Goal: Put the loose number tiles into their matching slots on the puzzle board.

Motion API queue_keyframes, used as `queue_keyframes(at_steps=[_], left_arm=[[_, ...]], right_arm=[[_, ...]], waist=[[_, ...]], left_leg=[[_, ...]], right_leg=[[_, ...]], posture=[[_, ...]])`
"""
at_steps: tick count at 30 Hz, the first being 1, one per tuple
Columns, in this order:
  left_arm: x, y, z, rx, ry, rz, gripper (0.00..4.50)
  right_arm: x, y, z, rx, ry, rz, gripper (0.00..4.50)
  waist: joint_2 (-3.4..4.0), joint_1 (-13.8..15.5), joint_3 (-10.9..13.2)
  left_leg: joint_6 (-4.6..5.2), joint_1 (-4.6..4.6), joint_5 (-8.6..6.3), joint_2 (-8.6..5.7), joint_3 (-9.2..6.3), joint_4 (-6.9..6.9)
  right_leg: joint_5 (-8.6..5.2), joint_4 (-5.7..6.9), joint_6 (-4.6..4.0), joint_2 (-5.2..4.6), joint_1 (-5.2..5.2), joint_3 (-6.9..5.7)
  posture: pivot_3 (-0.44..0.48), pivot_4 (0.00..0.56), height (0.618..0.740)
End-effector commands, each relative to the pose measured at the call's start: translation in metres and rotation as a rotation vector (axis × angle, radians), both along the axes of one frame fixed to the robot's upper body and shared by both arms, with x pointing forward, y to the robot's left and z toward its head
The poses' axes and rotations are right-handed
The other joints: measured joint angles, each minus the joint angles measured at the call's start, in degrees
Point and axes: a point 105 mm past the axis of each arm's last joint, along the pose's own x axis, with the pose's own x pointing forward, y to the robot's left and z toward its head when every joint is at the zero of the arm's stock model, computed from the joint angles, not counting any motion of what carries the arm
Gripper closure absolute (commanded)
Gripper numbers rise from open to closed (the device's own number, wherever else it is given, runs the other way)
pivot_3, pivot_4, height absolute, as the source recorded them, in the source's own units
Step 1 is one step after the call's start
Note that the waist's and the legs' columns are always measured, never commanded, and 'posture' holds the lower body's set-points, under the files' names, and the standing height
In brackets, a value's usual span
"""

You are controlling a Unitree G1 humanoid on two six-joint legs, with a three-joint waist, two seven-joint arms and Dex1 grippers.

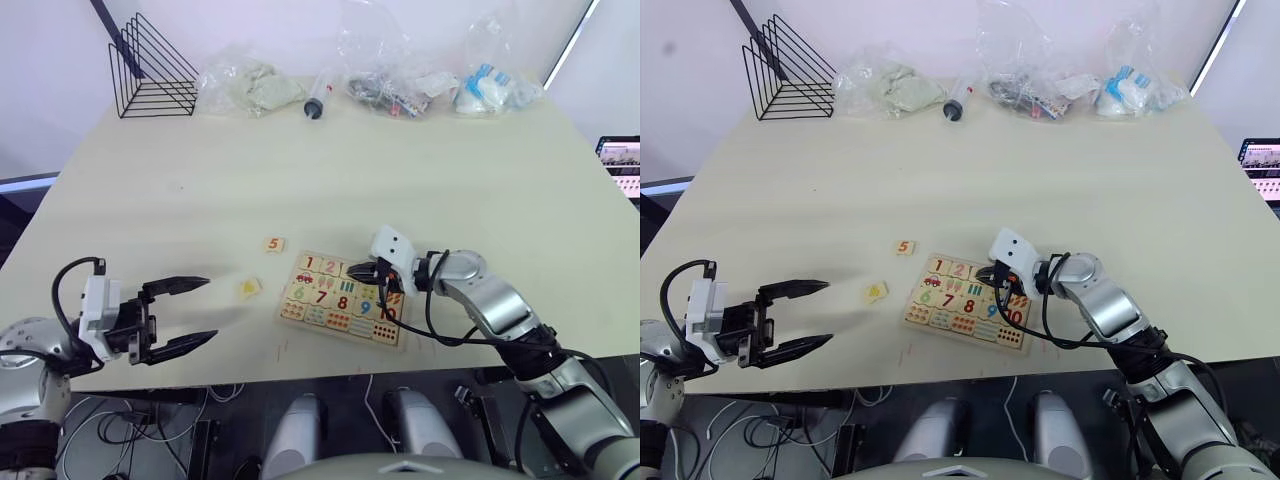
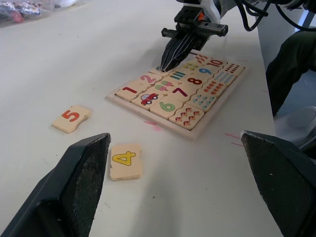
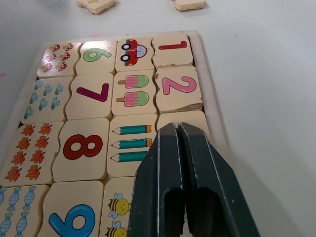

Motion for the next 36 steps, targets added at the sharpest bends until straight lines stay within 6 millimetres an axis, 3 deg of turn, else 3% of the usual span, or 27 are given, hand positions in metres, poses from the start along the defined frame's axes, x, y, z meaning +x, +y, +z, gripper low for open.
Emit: queue_keyframes(at_steps=[1, 8, 17, 25, 33, 36], left_arm=[[0.000, 0.003, 0.006, 0.020, -0.032, 0.032, 0.00], [0.006, 0.009, -0.007, 0.031, -0.013, 0.167, 0.00], [0.003, 0.004, -0.015, -0.007, -0.011, 0.256, 0.00], [-0.005, 0.010, -0.020, -0.014, -0.015, 0.354, 0.00], [-0.010, 0.014, -0.024, -0.015, -0.012, 0.413, 0.00], [-0.011, 0.014, -0.027, -0.024, -0.010, 0.441, 0.00]], right_arm=[[-0.001, -0.002, -0.005, -0.006, 0.012, -0.006, 4.42], [-0.008, -0.007, 0.022, 0.175, -0.056, 0.004, 4.42], [-0.017, -0.052, 0.027, 0.216, -0.109, -0.137, 4.42], [-0.031, -0.139, 0.012, 0.189, -0.113, -0.428, 4.42], [-0.057, -0.183, 0.006, 0.235, -0.155, -0.536, 4.42], [-0.065, -0.205, 0.006, 0.267, -0.180, -0.581, 3.66]], waist=[[0.00, 0.00, 0.00], [0.01, 0.20, 0.01], [-0.01, 0.22, -0.01], [-0.03, 0.86, -0.01], [-0.02, 1.23, -0.02], [-0.03, 1.42, -0.03]], left_leg=[[0.00, 0.00, 0.00, 0.00, 0.00, 0.00], [0.00, -0.01, 0.00, 0.00, -0.03, 0.00], [0.00, -0.01, 0.00, 0.01, -0.02, 0.00], [0.00, -0.01, 0.00, 0.01, 0.06, 0.01], [0.00, 0.11, 0.00, 0.07, 0.30, 0.04], [0.00, 0.12, 0.00, 0.08, 0.34, 0.05]], right_leg=[[0.00, 0.00, 0.00, 0.00, 0.00, 0.00], [0.00, 0.00, 0.00, -0.01, 0.00, 0.00], [0.00, 0.01, 0.01, -0.08, 0.00, 0.01], [0.00, -0.02, 0.03, -0.17, 0.04, 0.07], [0.00, 0.00, 0.01, 0.01, 0.11, 0.13], [-0.01, -0.02, 0.01, -0.03, 0.17, 0.14]], posture=[[0.000, 0.150, 0.740], [0.000, 0.150, 0.740], [0.000, 0.150, 0.740], [0.000, 0.150, 0.740], [0.000, 0.150, 0.740], [0.000, 0.150, 0.740]])
